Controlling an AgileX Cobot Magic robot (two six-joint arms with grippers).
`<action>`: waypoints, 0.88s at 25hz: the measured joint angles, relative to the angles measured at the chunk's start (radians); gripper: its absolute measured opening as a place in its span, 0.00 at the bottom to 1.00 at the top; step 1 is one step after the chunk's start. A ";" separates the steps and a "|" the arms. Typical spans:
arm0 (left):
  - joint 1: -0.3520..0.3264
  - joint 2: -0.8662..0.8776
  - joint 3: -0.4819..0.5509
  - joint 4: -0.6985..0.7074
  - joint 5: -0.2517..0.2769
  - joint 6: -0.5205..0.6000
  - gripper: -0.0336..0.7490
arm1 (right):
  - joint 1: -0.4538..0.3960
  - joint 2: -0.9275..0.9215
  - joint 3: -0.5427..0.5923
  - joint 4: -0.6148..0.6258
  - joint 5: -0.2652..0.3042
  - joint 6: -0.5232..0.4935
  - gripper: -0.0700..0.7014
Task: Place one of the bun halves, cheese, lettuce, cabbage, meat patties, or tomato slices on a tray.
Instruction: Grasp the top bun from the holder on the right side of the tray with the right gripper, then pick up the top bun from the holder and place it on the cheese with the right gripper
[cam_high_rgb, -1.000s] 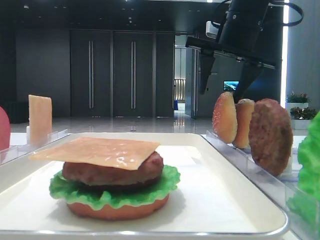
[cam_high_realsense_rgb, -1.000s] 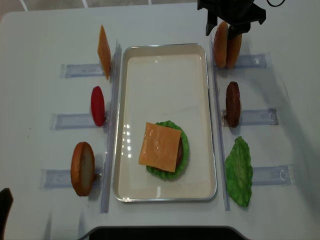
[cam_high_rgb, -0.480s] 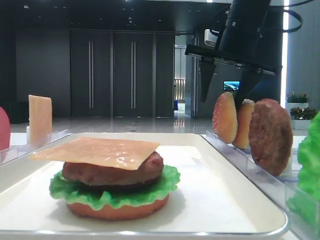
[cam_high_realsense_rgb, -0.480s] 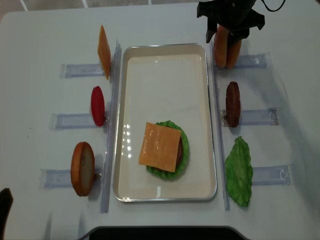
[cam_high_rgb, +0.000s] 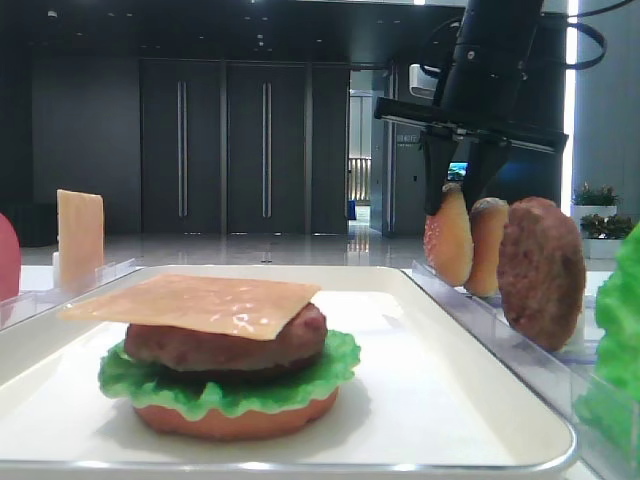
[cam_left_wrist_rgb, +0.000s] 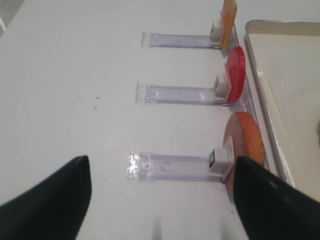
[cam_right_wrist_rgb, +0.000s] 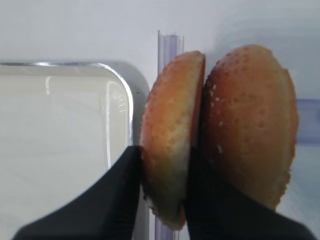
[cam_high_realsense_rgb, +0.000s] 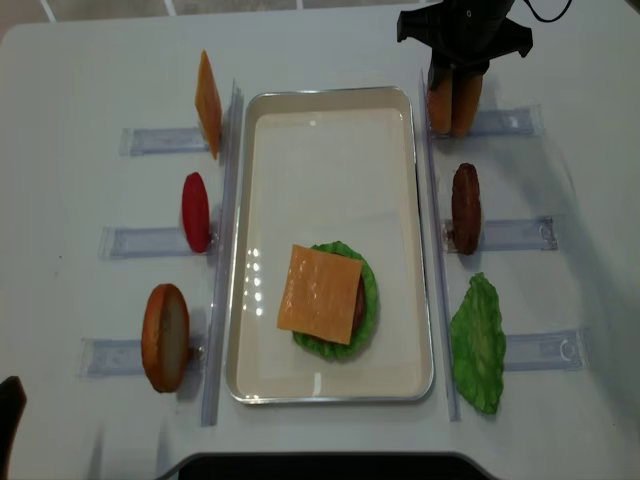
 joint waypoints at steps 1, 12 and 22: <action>0.000 0.000 0.000 0.000 0.000 0.000 0.93 | 0.000 0.000 0.000 0.000 0.000 -0.001 0.34; 0.000 0.000 0.000 0.000 0.000 0.000 0.93 | 0.000 -0.078 0.000 0.040 0.041 -0.006 0.34; 0.000 0.000 0.000 0.000 0.000 0.000 0.93 | 0.008 -0.184 0.000 0.152 0.154 -0.060 0.34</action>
